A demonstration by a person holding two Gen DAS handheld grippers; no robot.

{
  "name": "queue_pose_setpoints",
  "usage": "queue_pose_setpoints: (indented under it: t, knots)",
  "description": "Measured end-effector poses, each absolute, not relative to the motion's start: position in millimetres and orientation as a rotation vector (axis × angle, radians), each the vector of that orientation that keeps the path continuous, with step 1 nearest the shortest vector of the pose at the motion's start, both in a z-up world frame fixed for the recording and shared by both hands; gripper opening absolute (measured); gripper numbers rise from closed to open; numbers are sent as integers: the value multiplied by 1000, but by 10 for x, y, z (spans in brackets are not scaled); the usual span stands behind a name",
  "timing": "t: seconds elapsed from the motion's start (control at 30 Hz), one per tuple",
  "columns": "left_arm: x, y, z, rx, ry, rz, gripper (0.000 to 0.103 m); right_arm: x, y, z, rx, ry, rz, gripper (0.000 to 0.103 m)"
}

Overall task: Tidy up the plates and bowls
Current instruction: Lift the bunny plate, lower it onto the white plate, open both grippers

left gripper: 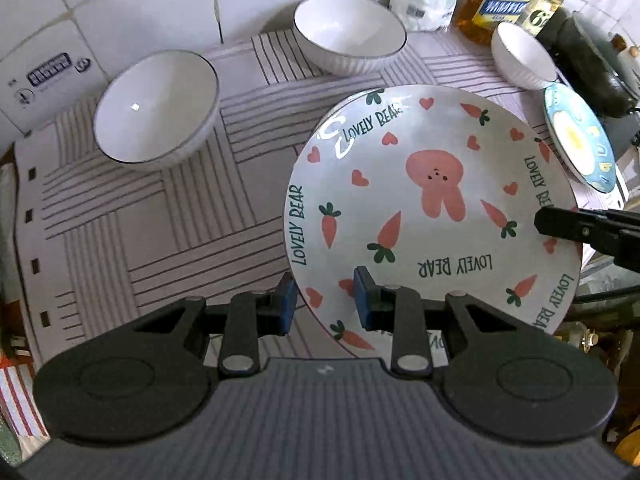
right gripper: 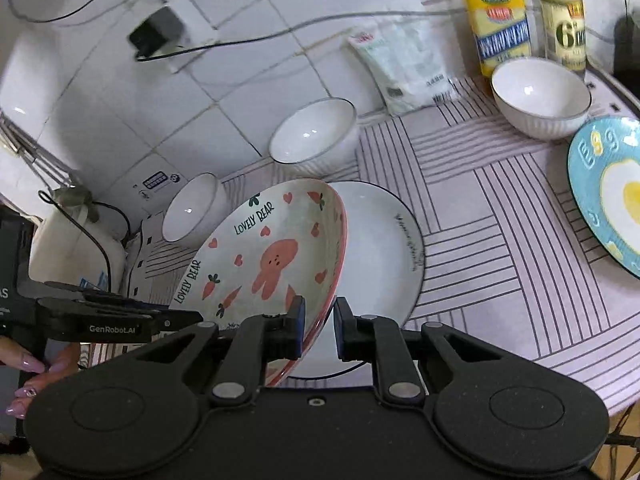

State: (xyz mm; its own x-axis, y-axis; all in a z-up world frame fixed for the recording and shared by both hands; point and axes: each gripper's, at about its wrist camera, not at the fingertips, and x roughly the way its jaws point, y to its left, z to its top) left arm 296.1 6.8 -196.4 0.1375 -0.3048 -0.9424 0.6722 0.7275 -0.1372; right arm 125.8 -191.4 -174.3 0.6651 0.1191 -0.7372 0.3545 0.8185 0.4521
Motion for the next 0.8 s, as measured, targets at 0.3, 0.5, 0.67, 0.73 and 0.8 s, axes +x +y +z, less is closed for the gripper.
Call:
queue_pose_setpoints:
  t: [0.3,0.5,0.67,0.73,0.8]
  knots:
    - [2986,-269,-2195,405,1293,-647,28,1449,-2289,-2106,658,921,-80,19]
    - [2974,-370,-2271,417,1312,-585,28,1595,-2350,-2183,596,978,-49,19]
    - [2928,-424,-2352,436,1314,-531,28,1738,-2228,-2145,456,1047,-57,21]
    - [2918,-417,-2392,424,1325,-514,28,1778,-2174,-2140,423,1070,-68,22]
    - [2881,-417,-2401,430,1320,-505,28,1797,-2156,-2129,415,1077,-87,22]
